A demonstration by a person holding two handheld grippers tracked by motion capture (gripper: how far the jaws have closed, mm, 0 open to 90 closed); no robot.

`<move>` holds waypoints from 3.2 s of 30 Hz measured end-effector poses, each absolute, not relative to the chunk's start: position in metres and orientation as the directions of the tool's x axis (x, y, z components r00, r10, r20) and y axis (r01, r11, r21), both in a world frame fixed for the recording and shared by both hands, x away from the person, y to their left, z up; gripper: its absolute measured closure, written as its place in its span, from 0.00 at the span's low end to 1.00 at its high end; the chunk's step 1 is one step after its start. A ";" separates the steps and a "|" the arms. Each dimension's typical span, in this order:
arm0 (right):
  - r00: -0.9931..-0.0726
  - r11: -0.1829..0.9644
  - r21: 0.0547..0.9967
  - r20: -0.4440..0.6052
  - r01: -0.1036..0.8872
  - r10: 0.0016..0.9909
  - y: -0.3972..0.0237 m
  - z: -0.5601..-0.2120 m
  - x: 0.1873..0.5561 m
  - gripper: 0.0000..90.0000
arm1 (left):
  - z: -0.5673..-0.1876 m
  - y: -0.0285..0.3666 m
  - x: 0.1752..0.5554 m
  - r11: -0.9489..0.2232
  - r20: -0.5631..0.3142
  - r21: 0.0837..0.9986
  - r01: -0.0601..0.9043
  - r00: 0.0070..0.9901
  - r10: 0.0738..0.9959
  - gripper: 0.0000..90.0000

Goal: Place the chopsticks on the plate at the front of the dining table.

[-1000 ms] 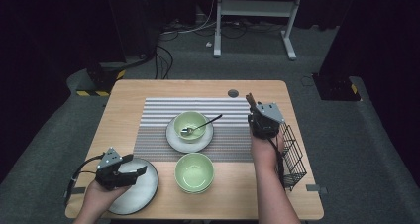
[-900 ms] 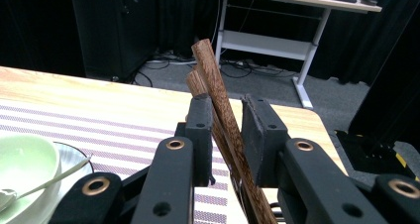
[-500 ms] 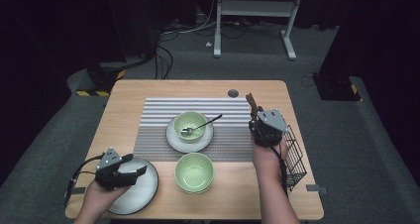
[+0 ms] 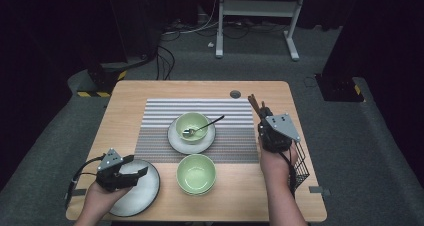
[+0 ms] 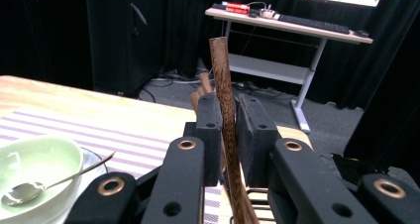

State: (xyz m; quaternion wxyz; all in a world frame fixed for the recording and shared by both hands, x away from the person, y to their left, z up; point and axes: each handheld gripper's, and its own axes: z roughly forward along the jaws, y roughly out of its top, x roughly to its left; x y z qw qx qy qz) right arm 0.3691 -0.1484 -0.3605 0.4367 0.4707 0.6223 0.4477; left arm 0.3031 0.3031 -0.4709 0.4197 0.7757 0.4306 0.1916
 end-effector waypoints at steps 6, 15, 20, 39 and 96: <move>-0.156 0.147 0.973 -0.119 0.180 0.981 -0.153 -0.360 0.365 0.91 | -0.472 0.303 0.303 -0.275 -0.067 0.815 0.510 0.555 0.829 0.29; -0.156 0.097 0.986 -0.075 0.138 0.985 -0.168 -0.354 0.355 0.92 | -0.468 0.303 0.301 -0.240 -0.088 0.844 0.480 0.566 0.820 0.30; -0.158 0.081 0.987 -0.059 0.135 0.986 -0.175 -0.351 0.351 0.93 | -0.469 0.302 0.301 -0.240 -0.084 0.847 0.474 0.566 0.820 0.30; -0.147 0.058 0.993 -0.043 0.104 0.988 -0.179 -0.350 0.350 0.93 | -0.472 0.300 0.302 -0.250 -0.079 0.841 0.480 0.565 0.821 0.30; -0.152 0.104 0.993 -0.110 -0.047 0.982 -0.156 -0.293 0.347 0.93 | -0.473 0.299 0.303 -0.262 -0.070 0.836 0.482 0.567 0.821 0.30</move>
